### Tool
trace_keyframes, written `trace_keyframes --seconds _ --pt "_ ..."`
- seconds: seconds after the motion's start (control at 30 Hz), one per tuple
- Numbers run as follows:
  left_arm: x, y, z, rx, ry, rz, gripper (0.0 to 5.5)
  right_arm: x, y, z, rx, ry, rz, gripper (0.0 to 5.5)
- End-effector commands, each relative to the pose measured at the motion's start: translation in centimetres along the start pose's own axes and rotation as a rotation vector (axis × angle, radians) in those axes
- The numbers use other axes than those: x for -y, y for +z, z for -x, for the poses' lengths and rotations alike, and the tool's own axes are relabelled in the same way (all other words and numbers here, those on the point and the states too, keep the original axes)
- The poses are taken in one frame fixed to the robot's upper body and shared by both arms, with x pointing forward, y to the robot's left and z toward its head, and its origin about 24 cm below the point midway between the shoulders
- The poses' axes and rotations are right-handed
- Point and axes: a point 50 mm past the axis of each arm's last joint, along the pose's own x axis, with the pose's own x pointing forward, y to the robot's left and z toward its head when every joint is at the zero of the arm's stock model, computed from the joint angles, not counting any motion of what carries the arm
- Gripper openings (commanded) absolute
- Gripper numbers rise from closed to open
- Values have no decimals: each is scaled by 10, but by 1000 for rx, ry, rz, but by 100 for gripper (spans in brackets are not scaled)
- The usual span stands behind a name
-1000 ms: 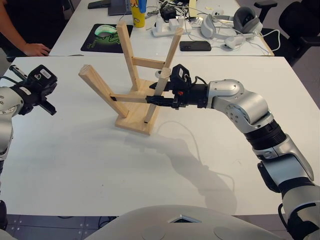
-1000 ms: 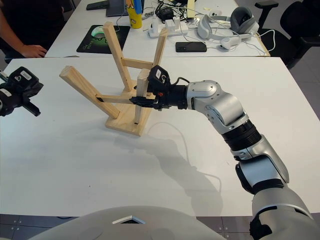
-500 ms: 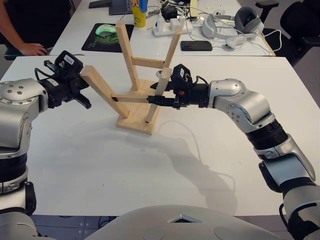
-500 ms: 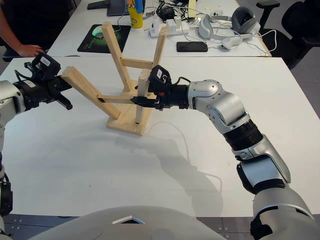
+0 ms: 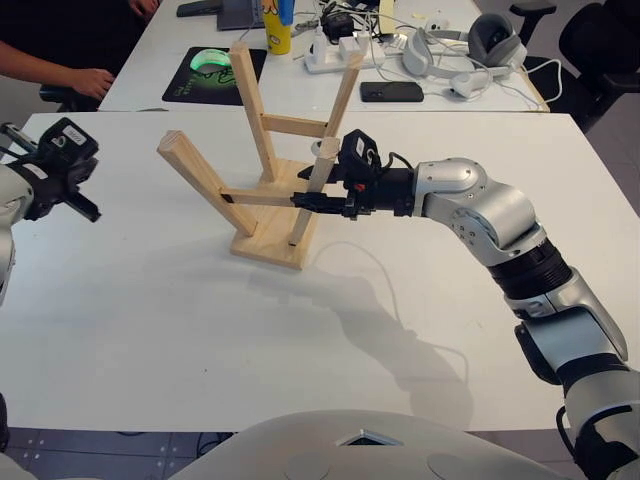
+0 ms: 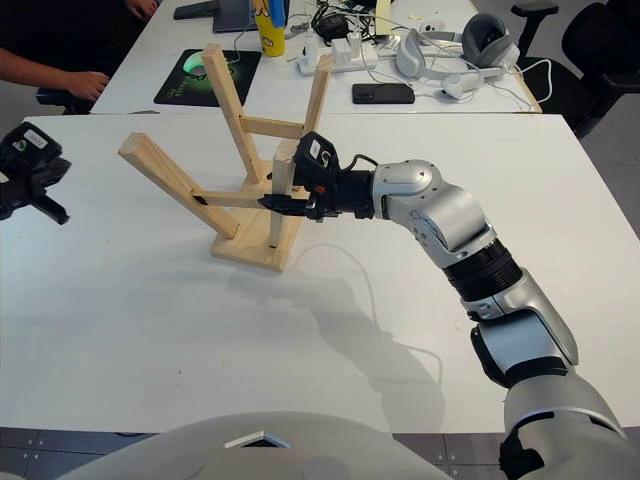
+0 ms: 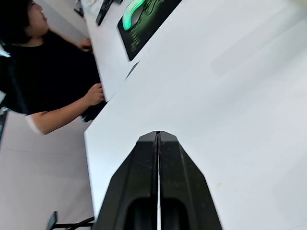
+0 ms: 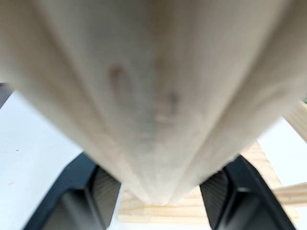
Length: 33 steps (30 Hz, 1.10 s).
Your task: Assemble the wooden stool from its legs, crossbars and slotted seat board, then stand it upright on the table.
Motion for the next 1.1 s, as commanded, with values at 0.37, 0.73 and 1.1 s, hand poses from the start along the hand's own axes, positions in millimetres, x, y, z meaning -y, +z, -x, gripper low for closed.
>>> trace_keyframes --seconds 0.37,0.73,1.1 --pt "95 130 54 582 -733 216 0 -47 -133 6 -600 81 -358 203" --pt "119 110 50 494 -864 314 0 -38 -111 15 -353 127 -196 203" --pt "125 103 47 464 -897 358 0 -14 -72 11 -42 -5 -92 278"
